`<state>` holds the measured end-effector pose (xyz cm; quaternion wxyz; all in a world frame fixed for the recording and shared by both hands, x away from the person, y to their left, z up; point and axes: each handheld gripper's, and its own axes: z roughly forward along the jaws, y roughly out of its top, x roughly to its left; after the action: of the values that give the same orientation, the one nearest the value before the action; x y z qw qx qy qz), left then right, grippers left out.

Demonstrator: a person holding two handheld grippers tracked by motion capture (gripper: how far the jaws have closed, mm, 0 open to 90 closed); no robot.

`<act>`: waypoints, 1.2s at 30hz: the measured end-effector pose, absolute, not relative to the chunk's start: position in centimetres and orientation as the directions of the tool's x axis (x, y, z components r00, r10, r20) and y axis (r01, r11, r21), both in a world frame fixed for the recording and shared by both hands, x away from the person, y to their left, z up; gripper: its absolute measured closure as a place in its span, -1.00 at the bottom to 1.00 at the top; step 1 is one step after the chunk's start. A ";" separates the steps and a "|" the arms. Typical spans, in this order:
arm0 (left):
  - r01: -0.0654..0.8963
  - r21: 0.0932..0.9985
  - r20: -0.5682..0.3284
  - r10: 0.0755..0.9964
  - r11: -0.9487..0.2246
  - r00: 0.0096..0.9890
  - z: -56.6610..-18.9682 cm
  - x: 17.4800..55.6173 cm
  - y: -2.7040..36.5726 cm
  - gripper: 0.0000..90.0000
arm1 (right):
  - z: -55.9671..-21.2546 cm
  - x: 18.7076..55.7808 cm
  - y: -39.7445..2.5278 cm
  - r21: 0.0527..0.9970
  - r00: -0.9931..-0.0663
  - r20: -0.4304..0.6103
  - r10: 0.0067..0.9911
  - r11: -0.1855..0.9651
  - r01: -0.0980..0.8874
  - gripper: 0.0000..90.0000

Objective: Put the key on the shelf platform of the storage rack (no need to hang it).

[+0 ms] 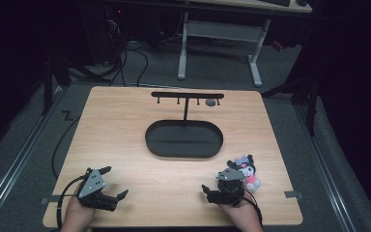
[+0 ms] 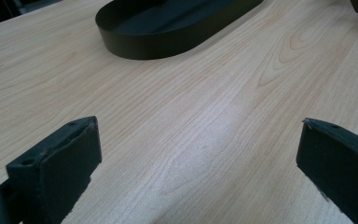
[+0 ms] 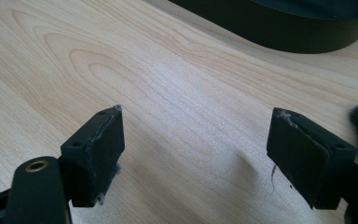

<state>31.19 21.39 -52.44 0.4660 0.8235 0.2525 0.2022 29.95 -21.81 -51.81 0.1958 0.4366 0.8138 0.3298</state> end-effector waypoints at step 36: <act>0.212 0.875 0.123 0.623 -0.435 0.773 -52.1 31.8 20.8 -0.67 | -47.9 31.1 -19.8 0.544 -0.519 -0.021 0.855 0.445 0.711 -0.52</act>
<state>31.84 20.75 -52.08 0.4663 0.8178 0.2551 0.2204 31.11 -19.83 -47.91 0.1478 0.4676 0.8372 0.2421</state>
